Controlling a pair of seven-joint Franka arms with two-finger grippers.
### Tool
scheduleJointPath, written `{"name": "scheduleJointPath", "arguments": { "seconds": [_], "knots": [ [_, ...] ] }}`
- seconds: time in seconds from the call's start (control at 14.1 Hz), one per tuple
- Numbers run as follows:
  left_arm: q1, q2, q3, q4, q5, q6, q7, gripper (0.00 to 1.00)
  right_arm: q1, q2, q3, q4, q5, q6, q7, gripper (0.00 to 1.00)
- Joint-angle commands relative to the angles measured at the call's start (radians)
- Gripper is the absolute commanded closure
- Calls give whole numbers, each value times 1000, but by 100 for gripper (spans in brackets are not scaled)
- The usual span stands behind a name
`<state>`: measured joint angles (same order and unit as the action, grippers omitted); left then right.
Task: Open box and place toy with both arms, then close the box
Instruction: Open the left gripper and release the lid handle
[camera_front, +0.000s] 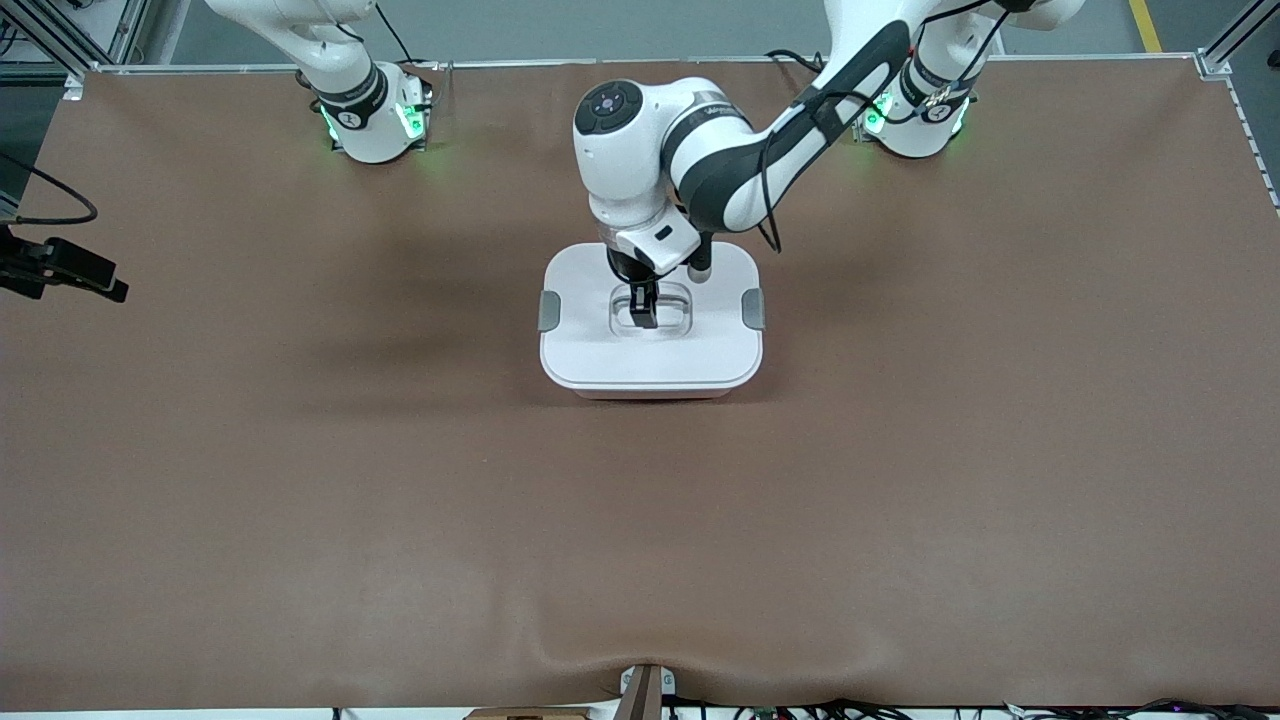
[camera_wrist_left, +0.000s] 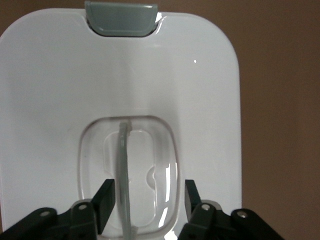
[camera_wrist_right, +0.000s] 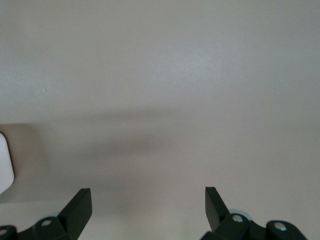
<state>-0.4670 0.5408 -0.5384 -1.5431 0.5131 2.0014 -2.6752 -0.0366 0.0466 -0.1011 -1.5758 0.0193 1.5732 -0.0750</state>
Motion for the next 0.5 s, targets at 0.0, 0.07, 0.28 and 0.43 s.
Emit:
{"name": "scheduleJointPath", "arguments": {
  "seconds": [0.0, 0.07, 0.28, 0.43],
  "knots": [
    [57, -70, -9, 18, -34, -41, 128, 0, -8, -14, 4, -3, -4, -12, -12, 0],
    [91, -87, -9, 32, -56, -61, 202, 0, -8, -16, 4, -3, -4, -16, -12, 0],
    [188, -133, -8, 44, -125, -105, 471, 0, -11, -14, 4, -3, -4, -13, -14, 0],
    [296, -140, -11, 46, -159, -119, 645, 0, -11, -14, 4, 2, -4, -15, -14, 0]
  ]
}}
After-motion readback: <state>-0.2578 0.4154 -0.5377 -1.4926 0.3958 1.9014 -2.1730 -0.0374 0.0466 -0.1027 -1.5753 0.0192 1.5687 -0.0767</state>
